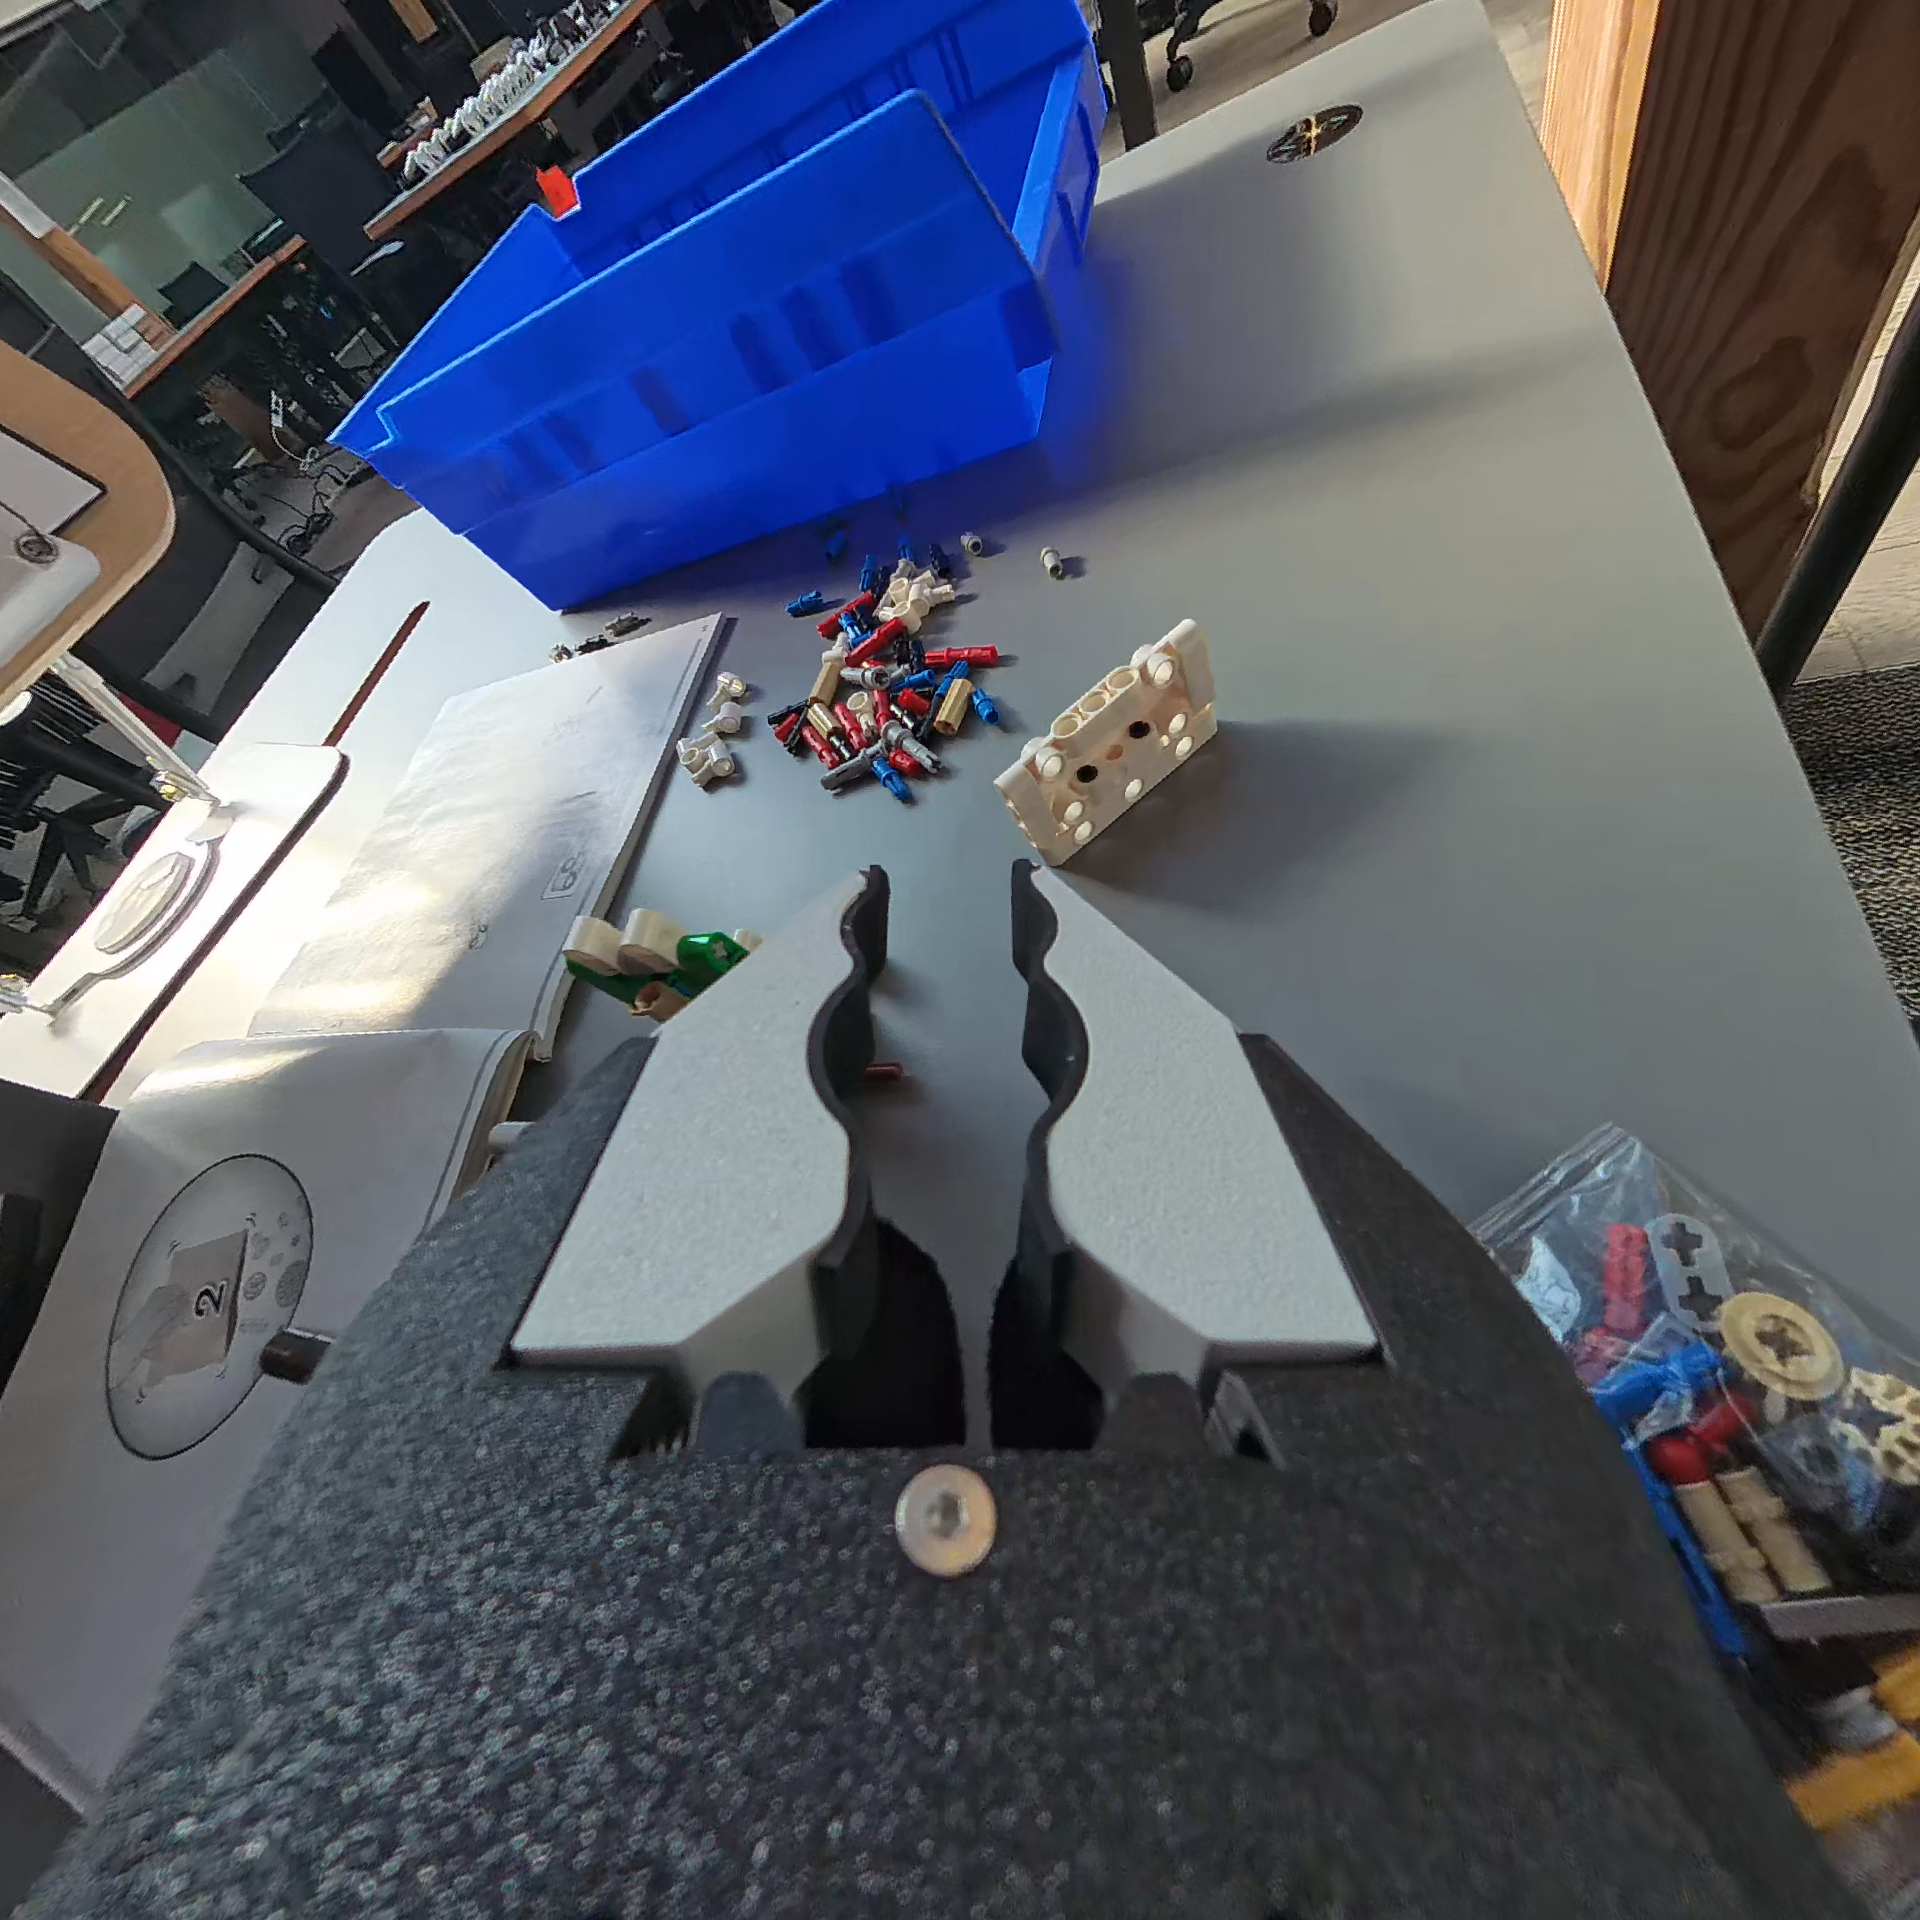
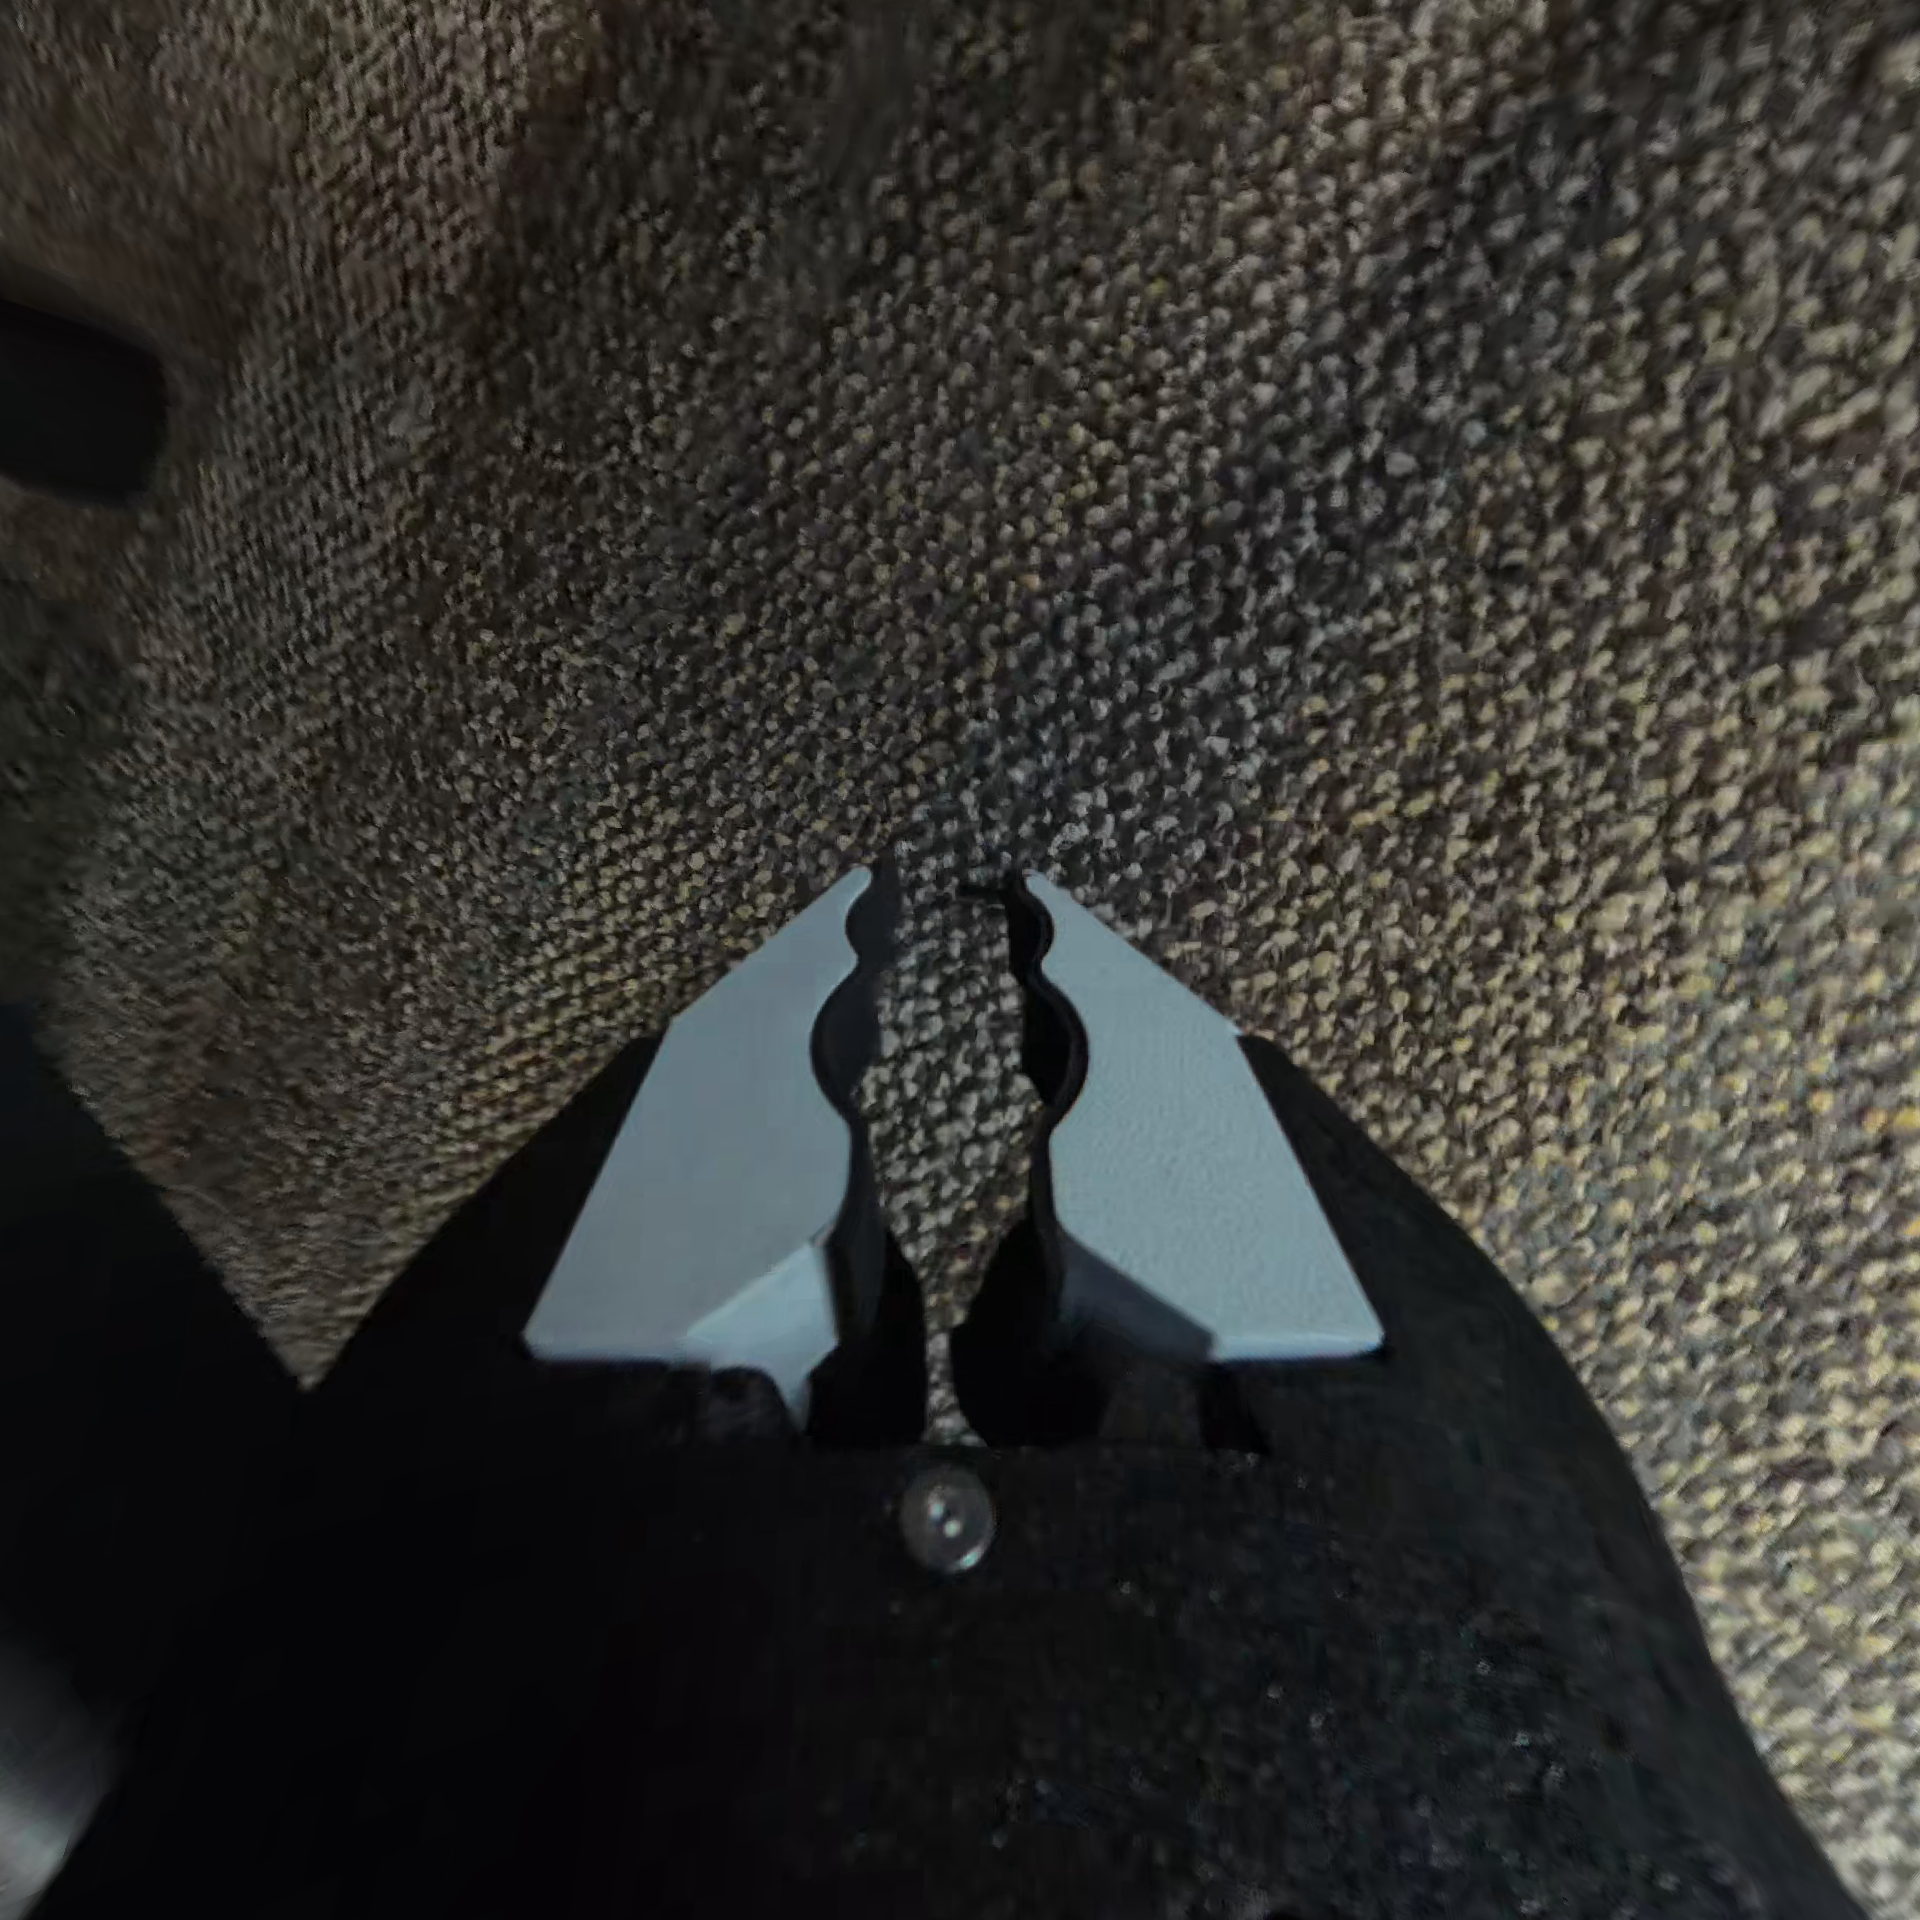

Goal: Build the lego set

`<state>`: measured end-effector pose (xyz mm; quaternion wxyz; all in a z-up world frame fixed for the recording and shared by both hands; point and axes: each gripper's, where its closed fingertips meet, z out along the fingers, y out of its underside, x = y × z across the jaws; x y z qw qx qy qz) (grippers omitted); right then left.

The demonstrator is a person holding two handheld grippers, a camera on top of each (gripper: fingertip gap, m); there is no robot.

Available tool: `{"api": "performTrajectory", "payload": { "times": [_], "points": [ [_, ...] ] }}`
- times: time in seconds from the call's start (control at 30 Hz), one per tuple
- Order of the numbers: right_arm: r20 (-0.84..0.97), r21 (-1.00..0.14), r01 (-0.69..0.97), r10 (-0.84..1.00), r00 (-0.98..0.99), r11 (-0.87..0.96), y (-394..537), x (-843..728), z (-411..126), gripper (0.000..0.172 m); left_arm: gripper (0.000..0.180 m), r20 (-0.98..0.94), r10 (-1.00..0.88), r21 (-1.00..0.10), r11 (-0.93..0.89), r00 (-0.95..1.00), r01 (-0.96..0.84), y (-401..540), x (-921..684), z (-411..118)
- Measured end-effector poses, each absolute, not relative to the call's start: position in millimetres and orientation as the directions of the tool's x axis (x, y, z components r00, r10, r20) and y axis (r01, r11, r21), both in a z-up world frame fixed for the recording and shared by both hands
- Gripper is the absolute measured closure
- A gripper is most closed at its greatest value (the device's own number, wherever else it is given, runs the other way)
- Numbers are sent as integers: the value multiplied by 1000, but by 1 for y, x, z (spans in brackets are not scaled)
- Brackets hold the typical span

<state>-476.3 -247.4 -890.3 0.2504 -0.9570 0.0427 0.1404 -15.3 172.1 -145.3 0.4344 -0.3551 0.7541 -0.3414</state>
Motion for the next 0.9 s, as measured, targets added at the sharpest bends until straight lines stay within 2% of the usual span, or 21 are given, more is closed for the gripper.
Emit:
{"api": "performTrajectory", "payload": {
  "times": [0.1, 0.17, 0.3, 0.43, 0.53, 0.7, 0.9],
  "points": [
    [-172, -489, 24, 123, 977, -872, -251, -476, -907, 150, 159, -410, -830, -829, 512, -378, -224, 171, -17, -143],
    [-142, -486, 60, 147, 979, -872, -258, -475, -912, 150, 159, -414, -827, -830, 515, -382, -215, 169, -18, -143],
    [-185, -482, -52, 43, 982, -874, -265, -474, -918, 147, 160, -431, -810, -818, 536, -398, -206, 166, -19, -145],
    [-180, -508, -73, 22, 983, -858, -252, -480, -912, 148, 161, -458, -792, -801, 565, -405, -199, 163, -20, -147],
    [-87, -464, -40, 0, 996, -885, -254, -471, -919, 152, 161, -469, -785, -793, 576, -405, -197, 163, -20, -148],
    [-146, -443, -108, -47, 988, -890, -250, -477, -914, 151, 161, -468, -786, -791, 576, -403, -204, 163, -19, -149],
    [-142, -374, -228, -188, 972, -899, -248, -475, -911, 152, 161, -477, -780, -785, 585, -405, -203, 162, -20, -150]
  ]
}}
